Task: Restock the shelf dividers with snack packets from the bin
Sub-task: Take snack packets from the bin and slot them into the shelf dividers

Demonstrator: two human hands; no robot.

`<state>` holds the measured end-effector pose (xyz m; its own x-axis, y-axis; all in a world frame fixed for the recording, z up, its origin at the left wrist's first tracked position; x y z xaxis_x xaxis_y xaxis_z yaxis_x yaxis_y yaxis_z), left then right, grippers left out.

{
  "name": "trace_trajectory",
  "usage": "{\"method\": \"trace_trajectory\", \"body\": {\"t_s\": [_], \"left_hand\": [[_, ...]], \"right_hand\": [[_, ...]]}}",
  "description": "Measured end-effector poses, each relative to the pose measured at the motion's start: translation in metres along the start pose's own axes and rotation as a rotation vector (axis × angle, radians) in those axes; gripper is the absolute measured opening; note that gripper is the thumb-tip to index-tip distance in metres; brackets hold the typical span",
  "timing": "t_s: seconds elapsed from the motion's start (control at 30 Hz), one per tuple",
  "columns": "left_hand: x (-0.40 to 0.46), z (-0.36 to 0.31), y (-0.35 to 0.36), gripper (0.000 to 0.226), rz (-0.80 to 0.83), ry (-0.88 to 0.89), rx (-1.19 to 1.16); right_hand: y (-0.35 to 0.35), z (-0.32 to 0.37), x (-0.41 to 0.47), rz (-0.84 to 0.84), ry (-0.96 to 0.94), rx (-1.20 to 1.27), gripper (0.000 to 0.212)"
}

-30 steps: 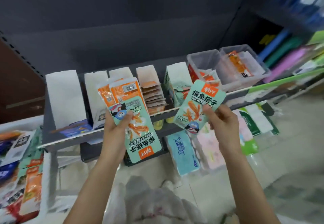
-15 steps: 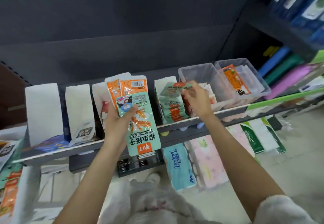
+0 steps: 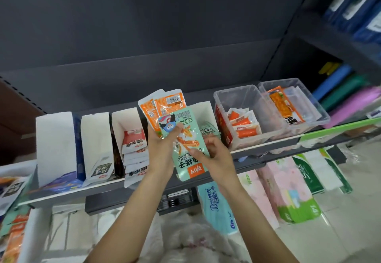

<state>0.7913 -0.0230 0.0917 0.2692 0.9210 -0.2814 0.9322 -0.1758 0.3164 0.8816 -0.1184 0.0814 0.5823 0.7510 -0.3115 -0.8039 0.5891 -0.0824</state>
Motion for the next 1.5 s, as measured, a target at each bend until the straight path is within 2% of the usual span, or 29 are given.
{"method": "trace_trajectory", "body": {"t_s": [0.1, 0.23, 0.33, 0.4, 0.47, 0.57, 0.67, 0.73, 0.83, 0.93, 1.03, 1.17, 1.27, 1.3, 1.37, 1.43, 1.5], "left_hand": [[0.002, 0.002, 0.003, 0.041, 0.074, -0.026, -0.059], [0.007, 0.003, 0.0, 0.032, 0.063, -0.023, 0.006], [0.014, -0.002, -0.006, 0.032, 0.029, 0.018, 0.023], [0.019, -0.007, -0.014, 0.034, 0.015, 0.08, 0.101], [0.024, -0.01, -0.023, 0.032, 0.019, 0.137, 0.215], [0.029, -0.012, -0.038, 0.021, 0.034, 0.18, 0.321], [0.029, -0.013, -0.05, 0.026, 0.03, 0.193, 0.348], [0.028, -0.013, -0.057, 0.03, 0.037, 0.186, 0.342], [0.025, -0.016, -0.064, 0.025, 0.037, 0.195, 0.372], [0.024, -0.019, -0.068, 0.029, 0.027, 0.193, 0.389], [0.025, -0.019, -0.072, 0.028, 0.015, 0.155, 0.367], [0.025, -0.017, -0.071, 0.027, 0.019, 0.074, 0.32], [0.026, -0.014, -0.068, 0.024, 0.022, -0.019, 0.238], [0.026, -0.013, -0.067, 0.025, 0.016, -0.053, 0.205], [0.027, -0.014, -0.065, 0.03, 0.011, -0.105, 0.148], [0.029, -0.016, -0.064, 0.029, 0.03, -0.102, 0.163], [0.03, -0.018, -0.065, 0.026, 0.049, -0.083, 0.207]], "right_hand": [[-0.009, 0.0, 0.001, 0.011, 0.002, 0.071, 0.014], [-0.024, 0.006, 0.004, 0.054, 0.028, 0.098, 0.014], [-0.043, 0.018, 0.011, -0.129, -0.007, 0.209, 0.02], [-0.058, 0.028, 0.018, -0.229, -0.093, 0.153, 0.032], [-0.065, 0.042, 0.028, -0.216, -0.211, -0.14, 0.036], [-0.058, 0.062, 0.047, -0.215, -0.405, -0.782, 0.03], [-0.037, 0.072, 0.058, -0.194, -0.563, -1.218, 0.028], [-0.02, 0.074, 0.061, -0.151, -0.611, -1.427, 0.031], [0.001, 0.071, 0.065, -0.109, -0.627, -1.595, 0.036], [0.009, 0.063, 0.072, -0.086, -0.615, -1.763, 0.031], [0.007, 0.058, 0.073, -0.066, -0.56, -1.776, 0.027], [0.013, 0.056, 0.079, -0.013, -0.577, -1.724, 0.028], [0.014, 0.05, 0.075, 0.273, -0.423, -1.326, 0.062], [0.016, 0.05, 0.067, 0.316, -0.456, -1.216, 0.073], [0.026, 0.047, 0.052, 0.248, -0.659, -1.221, 0.087], [0.035, 0.039, 0.044, 0.077, -0.835, -1.208, 0.081], [0.04, 0.034, 0.043, -0.039, -0.901, -1.119, 0.07]]}}
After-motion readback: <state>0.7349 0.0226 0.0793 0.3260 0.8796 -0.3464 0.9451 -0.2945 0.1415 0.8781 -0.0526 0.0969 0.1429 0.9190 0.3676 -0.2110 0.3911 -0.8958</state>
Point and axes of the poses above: each hand's wrist, its own x-axis towards the middle knuckle, its own y-axis out of the palm, z = x × y, the point moved 2 cm from there along x, towards the middle knuckle, and after that the axes turned 2 degrees about y, right-handed, at the moved point
